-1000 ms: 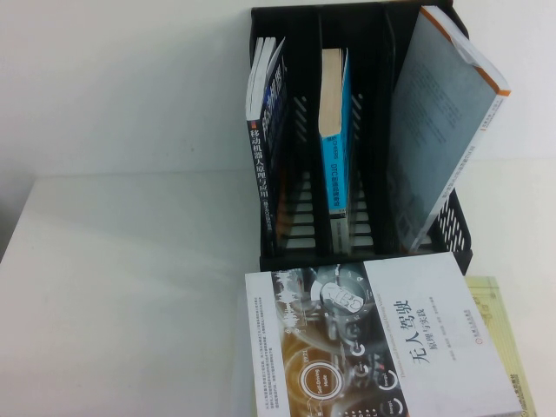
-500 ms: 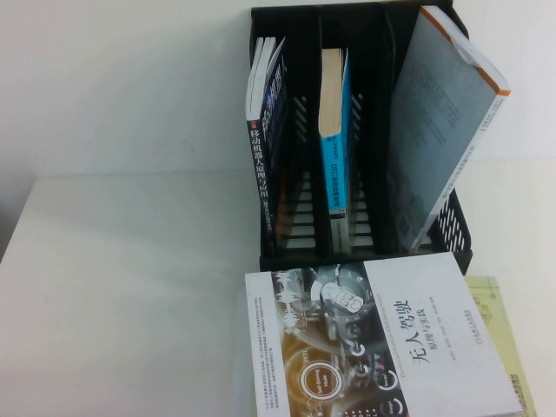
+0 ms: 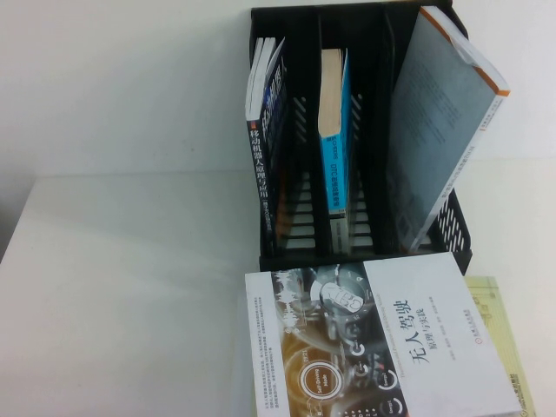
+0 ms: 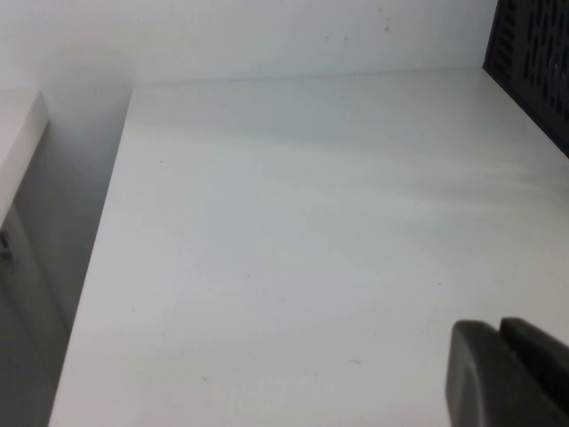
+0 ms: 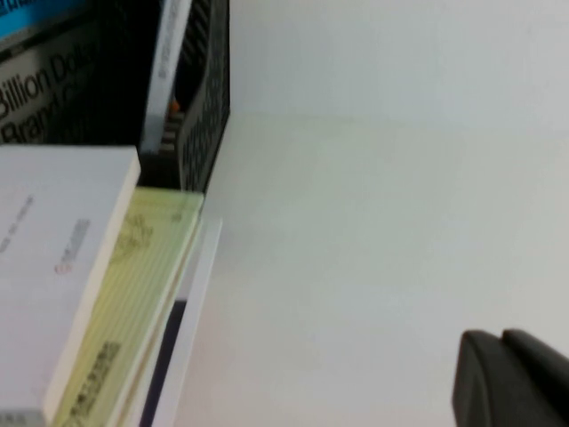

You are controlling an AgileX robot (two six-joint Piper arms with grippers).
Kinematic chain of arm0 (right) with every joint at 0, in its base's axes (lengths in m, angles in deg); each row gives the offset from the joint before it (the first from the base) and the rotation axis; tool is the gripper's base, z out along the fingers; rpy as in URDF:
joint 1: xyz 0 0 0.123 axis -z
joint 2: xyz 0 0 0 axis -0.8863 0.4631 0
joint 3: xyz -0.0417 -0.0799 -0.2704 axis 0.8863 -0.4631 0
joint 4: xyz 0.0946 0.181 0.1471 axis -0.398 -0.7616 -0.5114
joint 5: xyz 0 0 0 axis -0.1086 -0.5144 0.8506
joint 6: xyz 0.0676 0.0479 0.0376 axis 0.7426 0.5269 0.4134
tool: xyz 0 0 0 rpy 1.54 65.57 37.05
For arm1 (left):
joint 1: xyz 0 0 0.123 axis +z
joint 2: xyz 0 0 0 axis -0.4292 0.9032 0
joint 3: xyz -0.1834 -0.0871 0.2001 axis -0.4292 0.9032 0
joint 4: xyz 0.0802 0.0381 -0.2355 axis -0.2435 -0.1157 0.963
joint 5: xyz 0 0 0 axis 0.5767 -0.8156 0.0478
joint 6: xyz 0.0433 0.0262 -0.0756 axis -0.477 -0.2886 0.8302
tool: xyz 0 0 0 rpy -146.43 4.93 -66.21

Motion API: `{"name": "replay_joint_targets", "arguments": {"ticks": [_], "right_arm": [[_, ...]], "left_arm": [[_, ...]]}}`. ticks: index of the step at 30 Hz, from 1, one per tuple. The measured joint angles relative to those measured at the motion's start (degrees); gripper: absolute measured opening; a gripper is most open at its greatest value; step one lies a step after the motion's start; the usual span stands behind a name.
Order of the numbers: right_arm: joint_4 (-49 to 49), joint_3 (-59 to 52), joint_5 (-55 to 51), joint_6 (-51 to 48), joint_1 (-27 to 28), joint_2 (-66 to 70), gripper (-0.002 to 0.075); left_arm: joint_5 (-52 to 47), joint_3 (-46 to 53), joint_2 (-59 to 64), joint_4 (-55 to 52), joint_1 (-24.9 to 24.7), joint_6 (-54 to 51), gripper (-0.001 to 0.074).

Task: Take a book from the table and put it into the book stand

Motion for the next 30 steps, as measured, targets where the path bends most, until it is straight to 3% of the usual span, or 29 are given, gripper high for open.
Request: {"name": "replay_joint_targets", "arguments": {"ticks": [6, 30], "right_arm": [[-0.2, -2.9, -0.4, 3.9, 0.0, 0.0, -0.0001], [-0.4, -2.9, -0.1, 4.3, 0.0, 0.0, -0.0001]], "left_arm": [[-0.2, 0.0, 0.0, 0.0, 0.0, 0.0, -0.0001], [-0.3, 0.0, 0.0, 0.0, 0.0, 0.0, -0.0002]]}}
